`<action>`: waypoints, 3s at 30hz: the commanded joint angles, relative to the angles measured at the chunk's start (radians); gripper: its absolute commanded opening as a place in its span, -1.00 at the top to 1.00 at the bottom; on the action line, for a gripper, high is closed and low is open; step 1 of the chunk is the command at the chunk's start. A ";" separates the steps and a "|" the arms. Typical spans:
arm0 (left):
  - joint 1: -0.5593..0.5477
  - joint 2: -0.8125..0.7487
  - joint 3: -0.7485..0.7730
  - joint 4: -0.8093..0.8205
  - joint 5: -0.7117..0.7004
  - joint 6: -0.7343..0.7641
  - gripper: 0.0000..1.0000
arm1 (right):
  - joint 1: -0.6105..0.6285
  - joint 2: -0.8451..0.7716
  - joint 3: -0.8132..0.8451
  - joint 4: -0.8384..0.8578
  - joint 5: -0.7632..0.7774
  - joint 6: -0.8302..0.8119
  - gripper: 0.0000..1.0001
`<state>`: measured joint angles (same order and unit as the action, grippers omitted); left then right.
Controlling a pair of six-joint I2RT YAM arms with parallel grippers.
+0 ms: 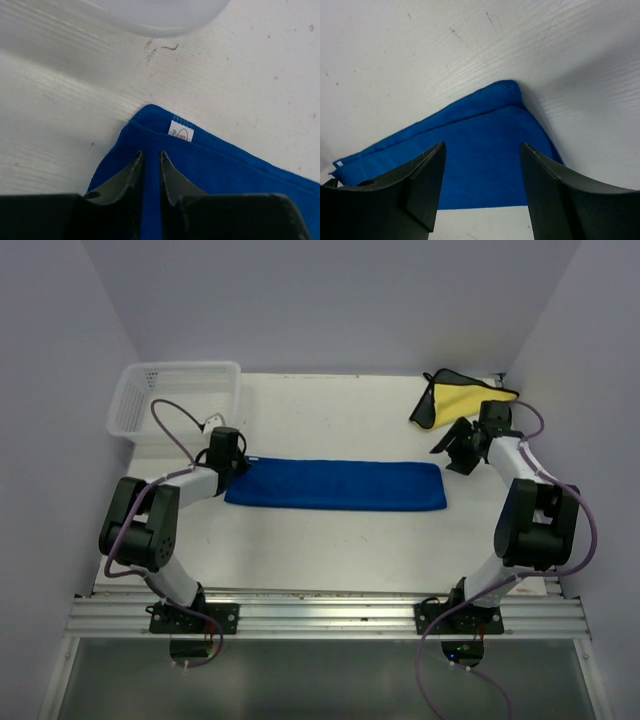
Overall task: Roll the towels
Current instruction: Fold the towel
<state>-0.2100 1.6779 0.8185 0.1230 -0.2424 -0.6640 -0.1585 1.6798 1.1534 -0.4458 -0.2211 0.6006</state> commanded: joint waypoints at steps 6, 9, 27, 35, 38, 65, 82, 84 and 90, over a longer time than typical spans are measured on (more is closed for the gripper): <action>0.001 -0.148 0.028 -0.158 0.067 -0.013 0.38 | 0.017 -0.190 -0.099 -0.106 0.140 -0.053 -0.26; 0.001 -0.199 0.039 -0.195 0.118 0.000 0.32 | 0.017 -0.250 -0.182 -0.122 0.160 -0.058 -0.25; 0.000 -0.380 0.061 -0.247 0.198 0.153 0.20 | 0.014 -0.258 -0.373 -0.054 0.220 0.002 -0.15; 0.001 -0.419 0.025 -0.223 0.192 0.168 0.19 | 0.016 -0.273 -0.368 -0.054 0.246 -0.005 -0.11; 0.001 -0.417 0.027 -0.226 0.198 0.170 0.19 | 0.013 -0.256 -0.368 -0.038 0.250 -0.002 -0.08; -0.009 -0.423 0.027 -0.232 0.209 0.181 0.17 | -0.010 -0.121 -0.345 -0.007 0.252 -0.005 0.81; -0.043 -0.432 0.028 -0.243 0.203 0.182 0.15 | -0.088 -0.325 -0.238 -0.123 0.236 -0.054 1.00; -0.049 -0.432 0.022 -0.246 0.204 0.170 0.15 | -0.088 -0.351 -0.233 -0.129 0.226 -0.067 1.00; -0.052 -0.438 -0.064 -0.252 0.233 0.075 0.16 | -0.070 -0.374 -0.268 -0.091 0.154 -0.090 1.00</action>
<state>-0.2581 1.2633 0.8001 -0.1352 -0.0284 -0.5419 -0.2409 1.3193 0.8928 -0.5381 -0.0219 0.5434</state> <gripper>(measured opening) 0.422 0.012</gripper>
